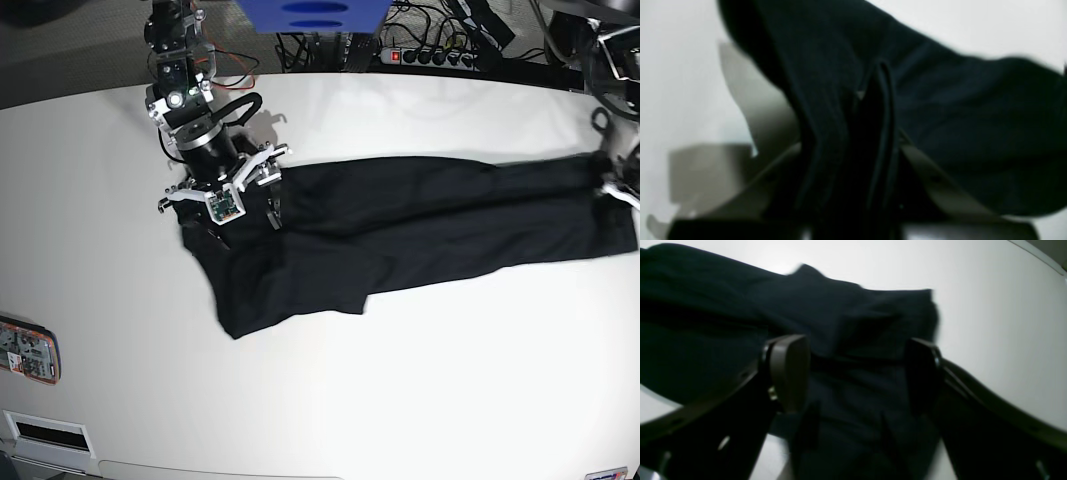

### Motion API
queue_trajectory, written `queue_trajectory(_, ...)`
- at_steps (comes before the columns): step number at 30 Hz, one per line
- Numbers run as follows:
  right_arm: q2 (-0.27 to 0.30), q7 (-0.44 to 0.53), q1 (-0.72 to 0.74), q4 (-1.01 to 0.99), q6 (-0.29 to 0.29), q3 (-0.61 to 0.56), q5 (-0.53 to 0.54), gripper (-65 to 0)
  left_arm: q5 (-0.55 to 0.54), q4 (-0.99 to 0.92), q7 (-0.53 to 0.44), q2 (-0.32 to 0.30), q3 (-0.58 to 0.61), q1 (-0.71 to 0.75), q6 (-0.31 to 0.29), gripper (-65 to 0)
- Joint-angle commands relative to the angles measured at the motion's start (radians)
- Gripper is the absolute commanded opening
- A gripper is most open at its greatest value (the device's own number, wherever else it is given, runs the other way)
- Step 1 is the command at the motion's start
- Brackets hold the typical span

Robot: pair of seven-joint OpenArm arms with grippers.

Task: Fold the T-shirt properly
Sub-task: 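Lift the strip end with the left gripper and fold it toward the right gripper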

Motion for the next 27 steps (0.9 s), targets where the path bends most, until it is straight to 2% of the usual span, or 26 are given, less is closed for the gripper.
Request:
queue_trajectory(1,0.002,0.028,0.004,0.024,-0.006,-0.002,0.010,-22.8,-0.018,0.034,-0.002,-0.030,-0.004,-0.008,-0.013,-65.0)
queue_trajectory(3,0.002,0.026,0.004,0.024,-0.006,-0.002,0.010,-22.8,-0.018,0.101,0.030,-0.028,-0.004,-0.008,-0.013,-65.0)
queue_trajectory(5,0.002,0.025,0.004,0.024,-0.006,-0.002,0.010,-22.8,-0.020,0.189,0.076,0.005,-0.004,-0.001,-0.013,-65.0)
queue_trajectory(11,0.002,0.025,0.006,0.024,-0.006,-0.005,0.010,-22.8,-0.015,0.342,0.192,0.142,-0.006,-0.008,-0.013,-65.0)
queue_trajectory(17,0.002,0.025,0.007,0.024,-0.006,-0.005,0.010,-22.8,-0.012,0.453,0.219,0.289,0.001,-0.010,-0.013,-65.0)
queue_trajectory(24,0.002,0.025,0.007,0.024,-0.006,-0.005,0.010,-22.8,-0.011,0.459,0.219,0.343,0.004,-0.056,-0.013,-65.0)
queue_trajectory(27,0.002,0.025,0.009,0.024,-0.006,-0.005,0.010,-22.8,-0.011,0.459,0.219,0.358,0.044,-0.056,-0.013,-65.0)
